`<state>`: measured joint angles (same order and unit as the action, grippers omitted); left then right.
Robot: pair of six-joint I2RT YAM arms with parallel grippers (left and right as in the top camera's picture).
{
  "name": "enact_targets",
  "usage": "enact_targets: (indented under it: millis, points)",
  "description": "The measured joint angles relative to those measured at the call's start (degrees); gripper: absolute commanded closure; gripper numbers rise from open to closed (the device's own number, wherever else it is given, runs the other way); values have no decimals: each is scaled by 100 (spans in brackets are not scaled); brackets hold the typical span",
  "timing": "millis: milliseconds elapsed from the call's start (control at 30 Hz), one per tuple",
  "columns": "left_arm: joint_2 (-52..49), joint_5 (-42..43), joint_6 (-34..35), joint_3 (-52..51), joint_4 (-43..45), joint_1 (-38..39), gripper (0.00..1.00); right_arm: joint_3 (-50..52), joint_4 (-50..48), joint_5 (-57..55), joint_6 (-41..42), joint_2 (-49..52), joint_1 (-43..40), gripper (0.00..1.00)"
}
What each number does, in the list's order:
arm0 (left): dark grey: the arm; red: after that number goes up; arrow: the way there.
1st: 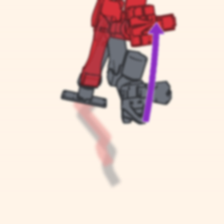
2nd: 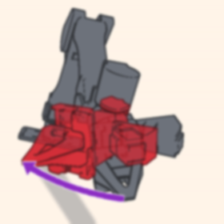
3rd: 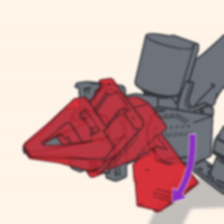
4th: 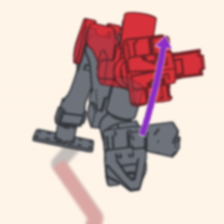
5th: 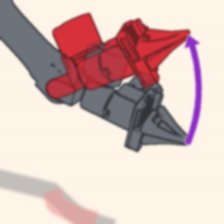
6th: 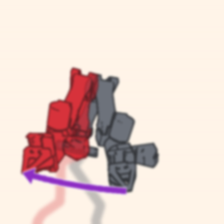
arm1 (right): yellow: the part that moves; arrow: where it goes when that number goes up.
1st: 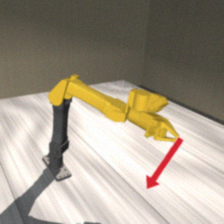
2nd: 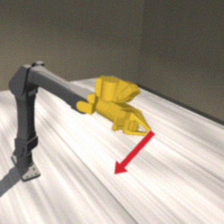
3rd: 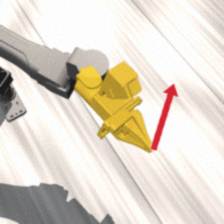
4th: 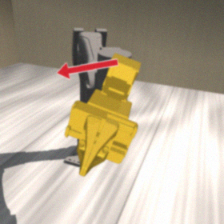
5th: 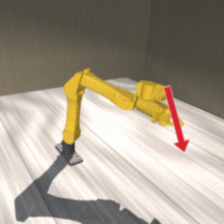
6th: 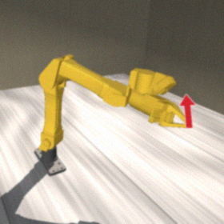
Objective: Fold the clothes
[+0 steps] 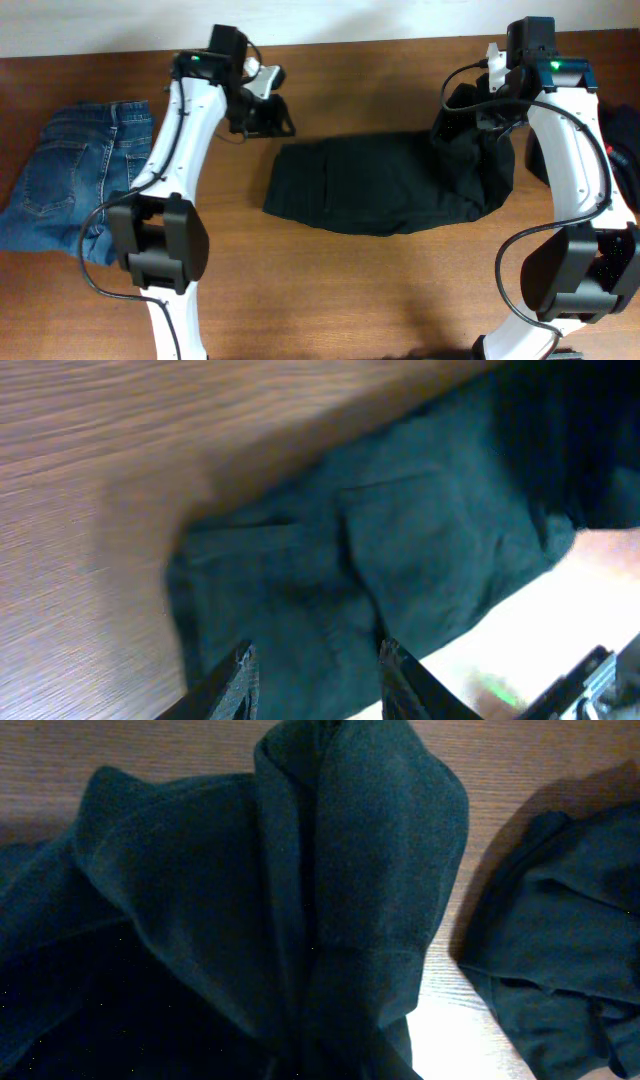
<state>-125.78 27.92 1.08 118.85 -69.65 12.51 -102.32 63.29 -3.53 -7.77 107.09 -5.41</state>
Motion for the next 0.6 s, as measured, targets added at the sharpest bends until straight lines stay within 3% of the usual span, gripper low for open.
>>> enact_targets:
  millis: [600]
  points:
    - [-24, 50, -22, -824, 745, 667, 61, 2, -7, 20, 111, 0, -2, 85]
